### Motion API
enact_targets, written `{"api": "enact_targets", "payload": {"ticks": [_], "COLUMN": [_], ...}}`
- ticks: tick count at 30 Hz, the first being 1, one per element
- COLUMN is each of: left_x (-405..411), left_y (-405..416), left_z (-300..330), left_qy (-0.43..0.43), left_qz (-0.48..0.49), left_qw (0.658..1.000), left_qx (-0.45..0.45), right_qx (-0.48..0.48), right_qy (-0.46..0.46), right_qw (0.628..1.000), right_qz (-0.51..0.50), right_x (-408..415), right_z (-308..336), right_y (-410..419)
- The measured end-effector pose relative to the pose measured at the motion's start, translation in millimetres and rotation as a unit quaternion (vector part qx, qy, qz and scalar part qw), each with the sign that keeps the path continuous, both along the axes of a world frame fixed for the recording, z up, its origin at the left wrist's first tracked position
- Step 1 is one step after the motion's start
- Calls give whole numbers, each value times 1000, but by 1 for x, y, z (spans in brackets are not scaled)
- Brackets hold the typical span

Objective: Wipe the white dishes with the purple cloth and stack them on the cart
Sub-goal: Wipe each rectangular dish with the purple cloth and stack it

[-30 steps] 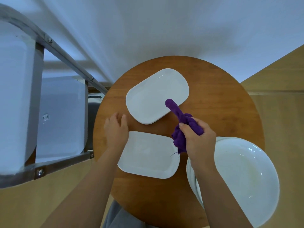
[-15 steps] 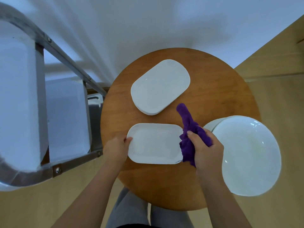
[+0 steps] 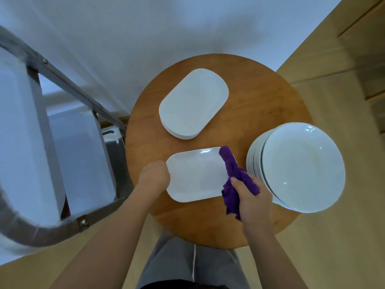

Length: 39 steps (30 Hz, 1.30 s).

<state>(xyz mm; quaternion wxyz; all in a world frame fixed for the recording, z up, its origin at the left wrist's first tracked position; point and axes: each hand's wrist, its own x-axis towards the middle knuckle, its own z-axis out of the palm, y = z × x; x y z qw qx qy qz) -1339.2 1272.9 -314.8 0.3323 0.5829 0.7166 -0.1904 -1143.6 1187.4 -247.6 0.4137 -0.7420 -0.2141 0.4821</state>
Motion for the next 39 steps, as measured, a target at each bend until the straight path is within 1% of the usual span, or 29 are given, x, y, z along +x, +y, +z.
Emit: {"api": "enact_targets", "payload": {"ticks": [2, 4, 7, 9, 11, 14, 16, 19, 20, 21, 24, 25, 28, 30, 32, 33, 35, 36, 37, 39], "left_x": [-5, -11, -21, -24, -21, -9, 1, 16, 20, 22, 25, 24, 19, 15, 13, 14, 15, 14, 13, 8], "left_y": [0, -2, -8, -12, -18, -28, -32, -31, -30, -30, -31, -32, -34, -33, -32, -33, -35, -36, -37, -39], "left_z": [-1, -3, -5, -5, -5, -3, 0, 8, 11, 12, 12, 13, 20, 27, 36, 42, 55, 60, 63, 68], "left_qy": [-40, -106, -213, -251, -273, -294, -316, -358, -365, -370, -381, -390, -430, -433, -417, -409, -400, -394, -392, -389], "left_qz": [5, 27, 70, 107, 151, 268, 342, 443, 461, 467, 452, 452, 494, 522, 548, 555, 552, 552, 552, 550], "left_qw": [999, 993, 973, 961, 950, 917, 883, 822, 809, 803, 807, 802, 755, 733, 723, 723, 730, 734, 735, 739], "left_qx": [-22, -42, -45, -39, -21, 38, 52, 11, -6, -18, -20, -21, -41, -46, -46, -48, -46, -42, -33, -12], "right_qx": [-8, -9, -19, -23, -24, -34, -48, -91, -100, -105, -119, -123, -112, -82, -47, -34, -31, -39, -50, -70], "right_qy": [2, -3, -2, 4, 7, 12, 17, 45, 48, 43, 39, 42, 51, 45, 45, 45, 15, -9, -33, -99], "right_qw": [1000, 1000, 1000, 1000, 1000, 999, 998, 988, 985, 984, 981, 978, 965, 963, 972, 981, 998, 999, 995, 979], "right_qz": [-2, -3, -8, -6, -8, -24, -45, -116, -131, -136, -151, -165, -230, -251, -226, -188, -55, 19, 80, 164], "right_x": [-1, -1, -3, -4, -5, -6, -7, -12, -15, -17, -24, -25, -25, -26, -29, -32, -38, -39, -39, -39], "right_z": [-2, -4, -6, -7, -7, -9, -10, -13, -14, -16, -16, -15, -10, -4, 2, 4, 7, 9, 10, 12], "right_y": [-2, -1, 0, 1, 3, 5, 7, 10, 10, 10, 11, 11, 15, 19, 26, 30, 38, 42, 46, 53]}}
